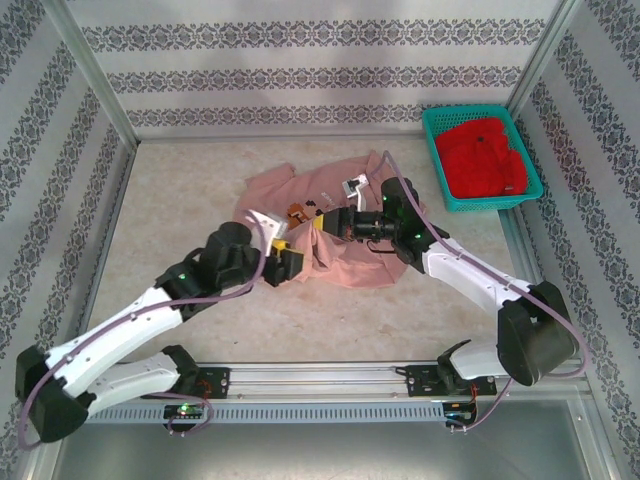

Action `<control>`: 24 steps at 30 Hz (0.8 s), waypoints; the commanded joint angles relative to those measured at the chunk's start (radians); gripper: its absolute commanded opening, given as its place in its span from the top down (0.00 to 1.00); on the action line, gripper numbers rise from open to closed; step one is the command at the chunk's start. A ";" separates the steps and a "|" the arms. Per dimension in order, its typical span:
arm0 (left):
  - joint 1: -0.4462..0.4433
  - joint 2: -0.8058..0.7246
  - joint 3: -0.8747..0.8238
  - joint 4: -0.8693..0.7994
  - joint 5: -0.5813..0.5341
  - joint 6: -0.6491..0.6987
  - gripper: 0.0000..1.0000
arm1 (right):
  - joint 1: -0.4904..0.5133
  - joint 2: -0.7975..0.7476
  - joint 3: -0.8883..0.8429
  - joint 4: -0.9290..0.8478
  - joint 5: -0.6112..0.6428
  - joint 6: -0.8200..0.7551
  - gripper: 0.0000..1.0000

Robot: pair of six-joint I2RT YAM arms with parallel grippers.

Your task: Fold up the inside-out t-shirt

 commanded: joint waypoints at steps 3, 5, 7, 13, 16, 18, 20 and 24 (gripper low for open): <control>-0.049 0.202 0.049 0.100 -0.086 0.047 0.45 | -0.030 -0.020 0.030 -0.004 -0.004 0.050 1.00; -0.046 0.247 0.060 0.122 -0.245 0.018 0.45 | -0.037 -0.028 0.023 -0.005 -0.004 0.056 1.00; -0.034 0.275 0.059 0.160 -0.304 0.025 0.43 | -0.041 -0.040 0.011 -0.009 -0.004 0.054 1.00; 0.044 0.399 0.099 0.237 -0.230 0.043 0.48 | -0.050 -0.056 -0.013 -0.002 -0.018 0.051 1.00; 0.079 0.437 0.124 0.267 -0.145 0.044 0.60 | -0.062 -0.061 -0.016 -0.019 -0.038 0.034 1.00; 0.102 0.445 0.125 0.290 -0.057 0.040 0.77 | -0.076 -0.067 -0.019 -0.034 -0.048 0.015 1.00; 0.127 0.432 0.123 0.292 0.094 0.052 0.99 | -0.103 -0.076 -0.020 -0.072 -0.057 -0.015 1.00; 0.181 0.360 0.060 0.381 0.586 -0.028 1.00 | -0.129 -0.111 0.052 -0.411 0.176 -0.249 0.99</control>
